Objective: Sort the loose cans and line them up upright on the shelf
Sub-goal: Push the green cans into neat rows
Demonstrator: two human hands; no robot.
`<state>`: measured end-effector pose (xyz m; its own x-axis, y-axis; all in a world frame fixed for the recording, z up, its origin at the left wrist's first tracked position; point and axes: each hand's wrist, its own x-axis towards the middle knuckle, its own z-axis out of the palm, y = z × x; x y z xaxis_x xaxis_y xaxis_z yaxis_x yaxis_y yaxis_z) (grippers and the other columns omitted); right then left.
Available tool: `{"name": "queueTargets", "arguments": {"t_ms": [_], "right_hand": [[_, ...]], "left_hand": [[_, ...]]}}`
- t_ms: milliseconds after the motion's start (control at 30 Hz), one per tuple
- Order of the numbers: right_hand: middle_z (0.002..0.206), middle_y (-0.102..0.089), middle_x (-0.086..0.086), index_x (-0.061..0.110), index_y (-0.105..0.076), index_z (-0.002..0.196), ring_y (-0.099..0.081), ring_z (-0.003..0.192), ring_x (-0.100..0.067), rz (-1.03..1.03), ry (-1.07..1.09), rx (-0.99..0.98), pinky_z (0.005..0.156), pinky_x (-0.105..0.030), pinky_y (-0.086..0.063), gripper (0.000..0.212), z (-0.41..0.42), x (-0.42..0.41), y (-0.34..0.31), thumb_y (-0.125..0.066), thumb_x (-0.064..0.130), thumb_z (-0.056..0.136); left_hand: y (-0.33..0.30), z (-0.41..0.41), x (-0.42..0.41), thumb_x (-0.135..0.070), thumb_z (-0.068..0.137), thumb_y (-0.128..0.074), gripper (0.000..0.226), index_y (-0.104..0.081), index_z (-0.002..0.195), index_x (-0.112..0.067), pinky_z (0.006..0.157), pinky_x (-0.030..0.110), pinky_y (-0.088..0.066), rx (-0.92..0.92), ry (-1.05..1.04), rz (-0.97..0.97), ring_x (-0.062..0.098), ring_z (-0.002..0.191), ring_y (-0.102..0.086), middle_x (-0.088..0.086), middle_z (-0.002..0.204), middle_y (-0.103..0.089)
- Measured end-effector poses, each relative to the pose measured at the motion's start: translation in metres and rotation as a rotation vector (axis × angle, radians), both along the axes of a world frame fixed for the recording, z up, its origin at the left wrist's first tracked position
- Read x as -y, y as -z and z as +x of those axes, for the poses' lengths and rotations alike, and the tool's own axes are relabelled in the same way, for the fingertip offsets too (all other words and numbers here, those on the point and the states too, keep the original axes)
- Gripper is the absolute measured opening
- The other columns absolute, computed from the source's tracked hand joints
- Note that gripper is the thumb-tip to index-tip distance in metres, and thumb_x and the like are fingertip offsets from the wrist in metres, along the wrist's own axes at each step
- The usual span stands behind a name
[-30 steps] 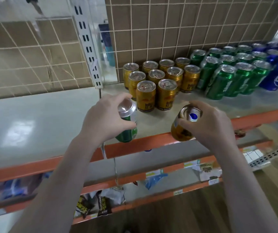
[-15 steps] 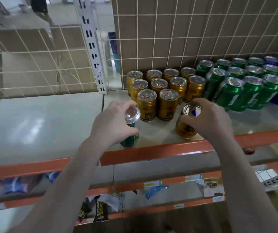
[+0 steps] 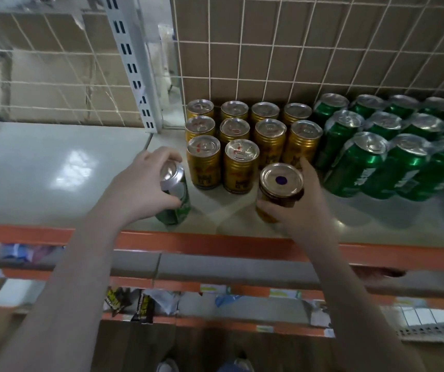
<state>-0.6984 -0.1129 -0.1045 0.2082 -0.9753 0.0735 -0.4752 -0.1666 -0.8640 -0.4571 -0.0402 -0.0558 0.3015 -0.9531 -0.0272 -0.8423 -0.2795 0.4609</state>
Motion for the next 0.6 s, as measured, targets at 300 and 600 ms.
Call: {"name": "queueTargets", "arguments": {"t_ms": [300, 600], "right_hand": [[0.098, -0.053, 0.018, 0.027, -0.047, 0.115, -0.05, 0.096, -0.004, 0.112, -0.005, 0.101, 0.07, -0.013, -0.038, 0.066, -0.006, 0.009, 0.025, -0.084, 0.013, 0.062], [0.112, -0.044, 0.001, 0.02, -0.048, 0.129, -0.043, 0.09, -0.008, -0.113, 0.052, -0.162, 0.063, 0.001, -0.032, 0.071, -0.033, 0.015, -0.006, -0.08, 0.023, 0.066]], "left_hand": [[0.005, -0.002, 0.002, -0.016, 0.062, -0.079, 0.066, -0.042, 0.112, -0.04, 0.081, 0.047, -0.051, -0.031, -0.047, -0.011, 0.025, 0.102, -0.047, 0.0, 0.115, -0.04], [0.004, -0.001, 0.001, -0.016, 0.064, -0.077, 0.065, -0.043, 0.116, -0.035, 0.078, 0.04, -0.047, -0.015, -0.037, -0.023, 0.022, 0.099, -0.045, -0.002, 0.112, -0.037]]}}
